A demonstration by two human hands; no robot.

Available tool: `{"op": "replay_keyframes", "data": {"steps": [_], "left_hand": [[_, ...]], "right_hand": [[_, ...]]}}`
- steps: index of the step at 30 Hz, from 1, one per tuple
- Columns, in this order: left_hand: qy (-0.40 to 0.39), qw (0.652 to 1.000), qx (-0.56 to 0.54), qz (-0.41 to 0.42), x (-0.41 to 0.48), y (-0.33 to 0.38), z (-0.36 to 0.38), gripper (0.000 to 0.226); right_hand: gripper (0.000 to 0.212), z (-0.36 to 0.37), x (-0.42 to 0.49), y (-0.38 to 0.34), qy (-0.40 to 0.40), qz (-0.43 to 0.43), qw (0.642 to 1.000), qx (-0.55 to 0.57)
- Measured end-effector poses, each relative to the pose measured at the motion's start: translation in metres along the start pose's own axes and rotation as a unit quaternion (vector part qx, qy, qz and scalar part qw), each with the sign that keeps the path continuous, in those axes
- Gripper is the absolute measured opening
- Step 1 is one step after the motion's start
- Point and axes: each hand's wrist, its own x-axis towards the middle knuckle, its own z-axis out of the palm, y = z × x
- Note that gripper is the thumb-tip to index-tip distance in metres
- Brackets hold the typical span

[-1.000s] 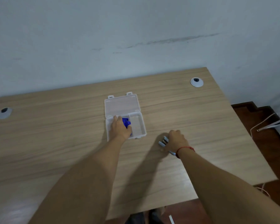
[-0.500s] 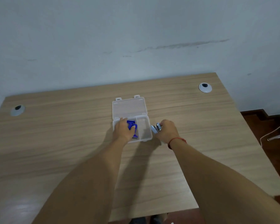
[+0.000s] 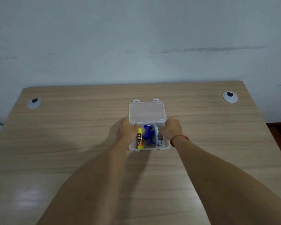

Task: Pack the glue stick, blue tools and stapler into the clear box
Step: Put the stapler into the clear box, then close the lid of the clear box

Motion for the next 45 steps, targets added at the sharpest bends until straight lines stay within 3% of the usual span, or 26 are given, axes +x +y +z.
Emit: {"op": "replay_keyframes", "data": {"steps": [4, 9, 12, 17, 21, 23, 27, 33, 36, 45], "left_hand": [[-0.004, 1.000, -0.023, -0.009, 0.019, 0.012, 0.000, 0.034], [-0.023, 0.997, -0.069, -0.020, 0.039, 0.026, 0.003, 0.036], [-0.004, 0.994, -0.102, -0.026, 0.040, 0.033, 0.001, 0.034], [0.054, 0.987, -0.150, -0.011, 0.029, 0.045, -0.009, 0.071], [0.097, 0.986, -0.136, -0.012, 0.011, 0.054, -0.019, 0.076], [0.116, 0.983, -0.141, -0.023, 0.001, 0.052, -0.019, 0.075], [0.156, 0.979, -0.125, -0.029, -0.024, 0.044, -0.014, 0.060], [0.142, 0.986, -0.075, -0.049, -0.056, 0.031, -0.003, 0.049], [0.113, 0.992, -0.031, -0.053, -0.057, 0.011, 0.004, 0.050], [0.074, 0.995, 0.043, -0.054, -0.050, -0.021, 0.028, 0.052]], "right_hand": [[0.017, -0.004, 0.020, -0.010, 0.024, -0.006, 0.999, 0.032], [0.038, 0.001, 0.039, -0.028, -0.039, 0.010, 0.994, 0.106], [0.048, 0.000, 0.038, -0.037, -0.032, 0.038, 0.987, 0.155], [0.081, -0.016, 0.028, -0.046, 0.015, 0.064, 0.969, 0.239], [0.099, -0.029, 0.019, -0.042, 0.027, 0.068, 0.968, 0.240], [0.093, -0.031, 0.011, -0.036, 0.030, 0.058, 0.969, 0.239], [0.046, -0.024, -0.008, -0.019, 0.025, 0.028, 0.962, 0.270], [0.022, -0.022, -0.029, -0.004, -0.002, 0.031, 0.976, 0.215], [0.038, -0.013, -0.034, 0.008, -0.029, 0.043, 0.984, 0.168], [0.048, 0.023, -0.041, 0.042, -0.029, 0.020, 0.995, 0.096]]}}
